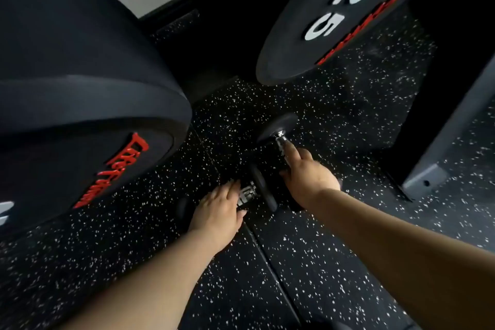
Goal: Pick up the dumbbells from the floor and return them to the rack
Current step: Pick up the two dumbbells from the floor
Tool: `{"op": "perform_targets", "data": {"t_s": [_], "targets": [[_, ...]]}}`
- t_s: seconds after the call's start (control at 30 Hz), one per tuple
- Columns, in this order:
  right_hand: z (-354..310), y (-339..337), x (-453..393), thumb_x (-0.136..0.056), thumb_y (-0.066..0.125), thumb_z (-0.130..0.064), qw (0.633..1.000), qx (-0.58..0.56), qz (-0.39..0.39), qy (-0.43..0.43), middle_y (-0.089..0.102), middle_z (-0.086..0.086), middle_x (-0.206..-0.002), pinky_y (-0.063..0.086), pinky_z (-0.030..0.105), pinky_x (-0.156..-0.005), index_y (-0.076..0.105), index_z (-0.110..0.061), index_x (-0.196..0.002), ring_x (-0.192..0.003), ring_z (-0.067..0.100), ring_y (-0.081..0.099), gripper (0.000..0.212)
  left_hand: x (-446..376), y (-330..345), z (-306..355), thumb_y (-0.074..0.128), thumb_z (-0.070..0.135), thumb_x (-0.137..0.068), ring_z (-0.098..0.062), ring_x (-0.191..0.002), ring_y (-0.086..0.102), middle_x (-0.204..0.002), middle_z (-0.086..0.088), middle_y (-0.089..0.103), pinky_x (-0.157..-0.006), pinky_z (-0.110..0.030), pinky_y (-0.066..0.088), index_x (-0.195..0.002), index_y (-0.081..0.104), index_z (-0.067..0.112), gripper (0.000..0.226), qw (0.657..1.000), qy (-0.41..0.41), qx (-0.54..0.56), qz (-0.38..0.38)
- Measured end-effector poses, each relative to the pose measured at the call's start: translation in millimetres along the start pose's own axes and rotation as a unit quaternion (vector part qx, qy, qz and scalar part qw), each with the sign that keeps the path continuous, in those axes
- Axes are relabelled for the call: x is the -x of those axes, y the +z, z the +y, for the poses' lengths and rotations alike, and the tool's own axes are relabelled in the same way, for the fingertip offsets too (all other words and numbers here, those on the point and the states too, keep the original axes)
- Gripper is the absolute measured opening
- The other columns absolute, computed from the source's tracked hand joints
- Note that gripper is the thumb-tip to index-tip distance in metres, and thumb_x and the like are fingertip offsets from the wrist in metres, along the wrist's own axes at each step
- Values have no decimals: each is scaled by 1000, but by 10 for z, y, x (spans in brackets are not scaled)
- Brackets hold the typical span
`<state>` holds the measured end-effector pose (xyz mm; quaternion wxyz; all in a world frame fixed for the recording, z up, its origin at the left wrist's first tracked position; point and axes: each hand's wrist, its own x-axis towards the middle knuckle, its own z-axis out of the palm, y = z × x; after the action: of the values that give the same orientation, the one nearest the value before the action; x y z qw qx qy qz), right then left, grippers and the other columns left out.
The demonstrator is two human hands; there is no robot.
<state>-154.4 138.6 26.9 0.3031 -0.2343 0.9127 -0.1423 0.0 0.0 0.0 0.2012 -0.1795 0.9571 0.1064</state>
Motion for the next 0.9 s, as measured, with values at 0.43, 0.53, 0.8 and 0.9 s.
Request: {"op": "perform_targets", "data": {"t_s": [0.43, 0.53, 0.8, 0.9], "targets": [[61, 22, -396, -92, 42, -3, 995, -38, -81, 49, 42, 16, -141, 45, 46, -100, -1, -29, -151, -119, 35, 53, 78, -105, -40, 9, 48, 38, -94, -25, -101, 61, -121, -3, 57, -75, -37, 53, -129, 38, 15, 43, 999, 7, -35, -34], [67, 51, -440, -91, 42, -3, 993, -57, -91, 55, 55, 18, -129, 45, 42, -97, 2, -24, -151, -112, 34, 58, 75, -110, -49, 2, 48, 39, -94, -25, -100, 62, -121, -3, 56, -73, -37, 51, -130, 36, 16, 44, 998, 7, -41, -47], [278, 175, -196, -93, 45, -14, 987, -126, -71, 72, 58, 20, -126, 40, 31, -83, 12, -18, -150, -108, 32, 59, 67, -72, -85, 23, 49, 42, -93, -20, -78, 64, -104, 1, 62, -57, -31, 43, -118, 41, 20, 35, 999, -31, 11, -25], [374, 209, 55, -91, 49, -17, 980, -170, -57, 90, 60, 18, -123, 36, 28, -79, 9, -19, -149, -97, 30, 58, 71, -42, -185, 53, 51, 41, -92, -19, -70, 61, -93, 2, 62, -56, -31, 46, -115, 42, 21, 32, 997, -46, 56, -12]]}}
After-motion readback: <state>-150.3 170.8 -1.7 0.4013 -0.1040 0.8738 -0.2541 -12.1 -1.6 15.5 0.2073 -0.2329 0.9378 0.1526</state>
